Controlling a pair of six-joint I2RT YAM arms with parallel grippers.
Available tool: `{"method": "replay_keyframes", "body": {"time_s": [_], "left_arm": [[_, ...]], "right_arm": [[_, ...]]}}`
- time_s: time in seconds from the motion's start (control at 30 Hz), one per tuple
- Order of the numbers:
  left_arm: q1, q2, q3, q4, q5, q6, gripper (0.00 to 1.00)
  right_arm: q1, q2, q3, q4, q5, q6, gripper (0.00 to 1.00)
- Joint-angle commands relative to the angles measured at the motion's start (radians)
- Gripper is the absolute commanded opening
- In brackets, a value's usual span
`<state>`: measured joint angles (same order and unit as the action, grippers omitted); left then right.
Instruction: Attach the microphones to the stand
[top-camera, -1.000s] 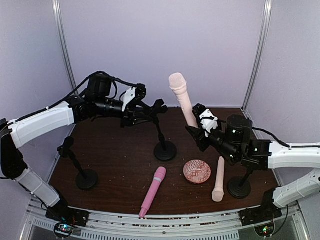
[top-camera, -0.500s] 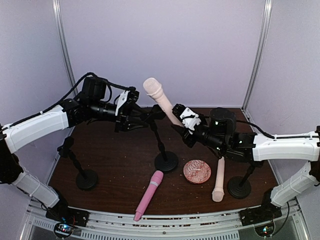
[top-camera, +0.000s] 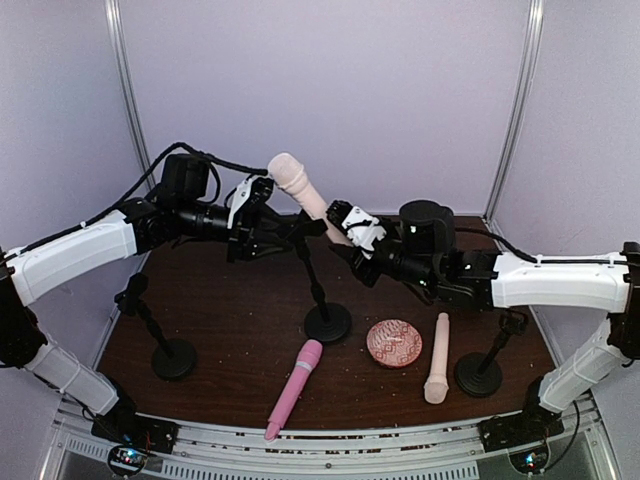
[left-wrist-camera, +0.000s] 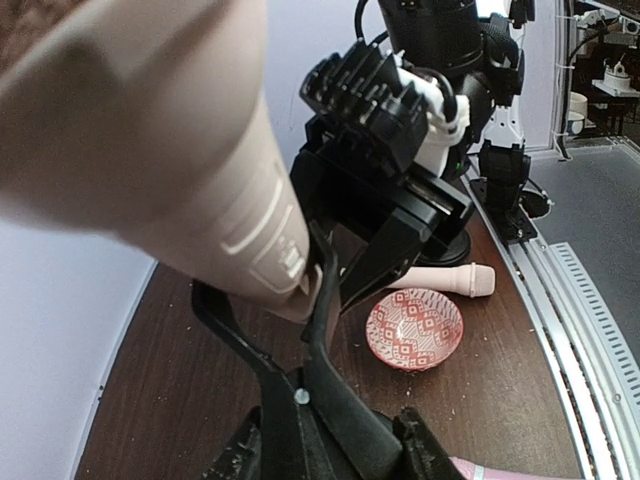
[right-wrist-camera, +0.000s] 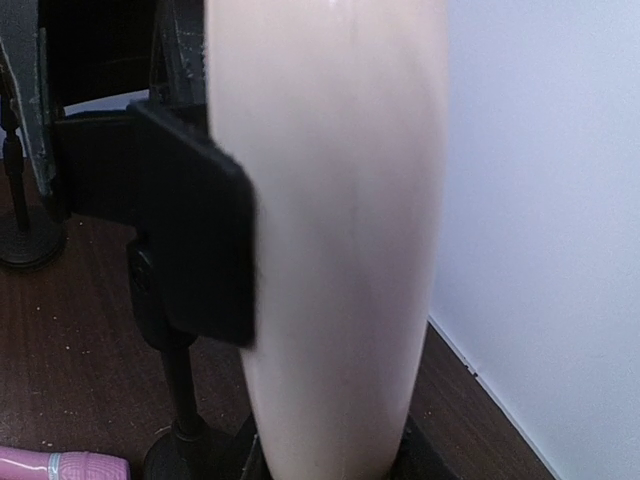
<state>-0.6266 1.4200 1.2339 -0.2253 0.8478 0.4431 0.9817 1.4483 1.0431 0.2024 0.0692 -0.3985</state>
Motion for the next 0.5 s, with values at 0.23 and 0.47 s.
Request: {"method": "replay_keyframes", "body": {"time_s": [0.23,0.47], "left_arm": [[0.001,-0.001,0.006,0.209,0.078,-0.053,0.00],[0.008,0.013,-0.014,0.287,0.065,-0.124,0.08]], "right_arm": [[0.001,0.083,0.066,-0.071,-0.077,0.011,0.00],[0.005,0.115,0.065,-0.021,-0.092,0.047,0.00]]}}
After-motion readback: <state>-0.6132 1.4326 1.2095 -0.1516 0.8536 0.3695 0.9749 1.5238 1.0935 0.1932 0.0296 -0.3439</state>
